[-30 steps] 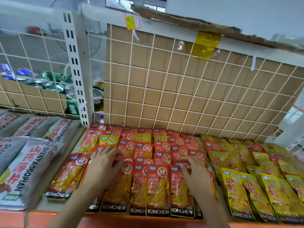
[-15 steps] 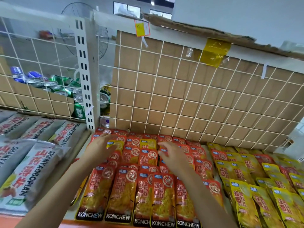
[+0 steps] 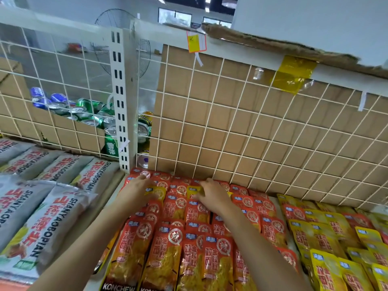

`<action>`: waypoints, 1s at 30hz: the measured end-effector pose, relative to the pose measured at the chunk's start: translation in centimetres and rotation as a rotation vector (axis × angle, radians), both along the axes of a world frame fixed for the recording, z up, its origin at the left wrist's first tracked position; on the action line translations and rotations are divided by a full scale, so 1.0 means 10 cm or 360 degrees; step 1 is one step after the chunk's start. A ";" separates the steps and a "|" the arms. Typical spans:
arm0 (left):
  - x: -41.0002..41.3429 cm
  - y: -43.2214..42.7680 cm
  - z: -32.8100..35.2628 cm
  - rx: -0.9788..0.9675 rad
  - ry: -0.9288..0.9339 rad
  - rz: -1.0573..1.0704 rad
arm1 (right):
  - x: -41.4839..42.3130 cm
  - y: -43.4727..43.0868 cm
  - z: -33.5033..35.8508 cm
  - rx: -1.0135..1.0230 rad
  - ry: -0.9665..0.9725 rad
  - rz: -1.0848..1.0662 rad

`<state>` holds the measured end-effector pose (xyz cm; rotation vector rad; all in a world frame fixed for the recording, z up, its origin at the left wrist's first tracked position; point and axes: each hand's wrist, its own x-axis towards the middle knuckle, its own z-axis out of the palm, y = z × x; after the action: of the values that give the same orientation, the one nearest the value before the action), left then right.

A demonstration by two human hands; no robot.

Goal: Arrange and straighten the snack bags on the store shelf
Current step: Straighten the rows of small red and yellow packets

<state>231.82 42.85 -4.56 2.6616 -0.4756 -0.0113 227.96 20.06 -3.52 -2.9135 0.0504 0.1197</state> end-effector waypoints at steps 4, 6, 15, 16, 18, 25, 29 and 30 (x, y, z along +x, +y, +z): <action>0.06 -0.01 -0.01 0.0078 -0.0034 -0.0038 | 0.05 -0.02 0.01 0.0133 -0.0045 -0.0039; 0.07 -0.01 -0.03 0.0071 -0.0082 -0.0025 | 0.07 -0.02 0.00 0.0160 -0.0073 -0.0054; 0.06 -0.12 0.01 -0.0192 -0.0008 0.0187 | 0.17 -0.05 0.01 0.0469 -0.0094 -0.0184; 0.07 -0.12 0.01 -0.0214 -0.0012 0.0184 | 0.17 -0.06 0.02 0.0506 -0.0130 -0.0198; 0.07 -0.11 0.03 -0.0305 -0.0038 0.0192 | 0.19 -0.07 0.04 0.0570 -0.0209 -0.0241; 0.11 -0.11 0.21 -0.0839 -0.0203 0.0324 | 0.24 -0.12 0.16 0.0858 -0.0595 -0.0467; 0.10 -0.09 0.39 -0.1031 -0.0317 0.0273 | 0.21 -0.17 0.29 0.1001 -0.0828 -0.0441; 0.09 -0.09 0.44 -0.1062 -0.0335 0.0262 | 0.19 -0.19 0.33 0.1000 -0.0878 -0.0418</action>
<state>232.67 41.99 -0.15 2.0388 -0.2591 0.4078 229.84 18.19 -0.26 -2.1956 0.2498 -0.5961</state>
